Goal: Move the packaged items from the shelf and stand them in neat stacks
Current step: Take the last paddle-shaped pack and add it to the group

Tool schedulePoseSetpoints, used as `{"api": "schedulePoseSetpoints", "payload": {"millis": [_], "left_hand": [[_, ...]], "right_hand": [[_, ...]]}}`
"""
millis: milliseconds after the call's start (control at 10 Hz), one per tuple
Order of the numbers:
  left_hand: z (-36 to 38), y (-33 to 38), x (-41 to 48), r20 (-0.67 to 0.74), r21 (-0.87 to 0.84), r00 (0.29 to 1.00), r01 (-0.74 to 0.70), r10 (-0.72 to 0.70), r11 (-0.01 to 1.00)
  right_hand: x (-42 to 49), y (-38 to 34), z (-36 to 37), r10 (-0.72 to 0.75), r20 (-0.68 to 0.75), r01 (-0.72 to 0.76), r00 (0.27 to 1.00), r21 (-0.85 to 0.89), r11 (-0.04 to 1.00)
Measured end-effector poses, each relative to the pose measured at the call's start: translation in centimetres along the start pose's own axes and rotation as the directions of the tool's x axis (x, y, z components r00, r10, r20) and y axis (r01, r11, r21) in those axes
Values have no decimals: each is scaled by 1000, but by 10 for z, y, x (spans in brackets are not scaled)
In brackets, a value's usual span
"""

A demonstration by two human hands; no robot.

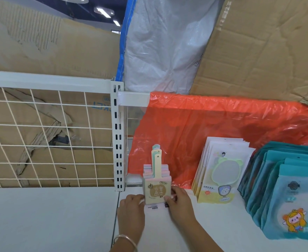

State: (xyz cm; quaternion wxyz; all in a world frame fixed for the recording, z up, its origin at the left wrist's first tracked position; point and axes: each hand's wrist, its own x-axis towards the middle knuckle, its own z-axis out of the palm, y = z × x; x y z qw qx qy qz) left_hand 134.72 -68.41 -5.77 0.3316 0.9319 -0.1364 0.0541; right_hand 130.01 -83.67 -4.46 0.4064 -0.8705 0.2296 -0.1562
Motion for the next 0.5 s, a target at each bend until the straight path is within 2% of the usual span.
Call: {"api": "schedulePoseSetpoints", "payload": {"millis": [100, 300, 500], "left_hand": [[3, -1, 1, -29, -20, 1000, 11, -11, 1000], [1, -1, -3, -90, -212, 994, 47, -67, 976], [-3, -2, -10, -80, -351, 986, 111, -148, 930]], "right_hand": [[-2, -1, -1, 23, 21, -23, 1000, -5, 1000], [-6, -2, -2, 39, 54, -41, 998, 32, 999], [-15, -4, -6, 20, 59, -23, 998, 50, 998]]}}
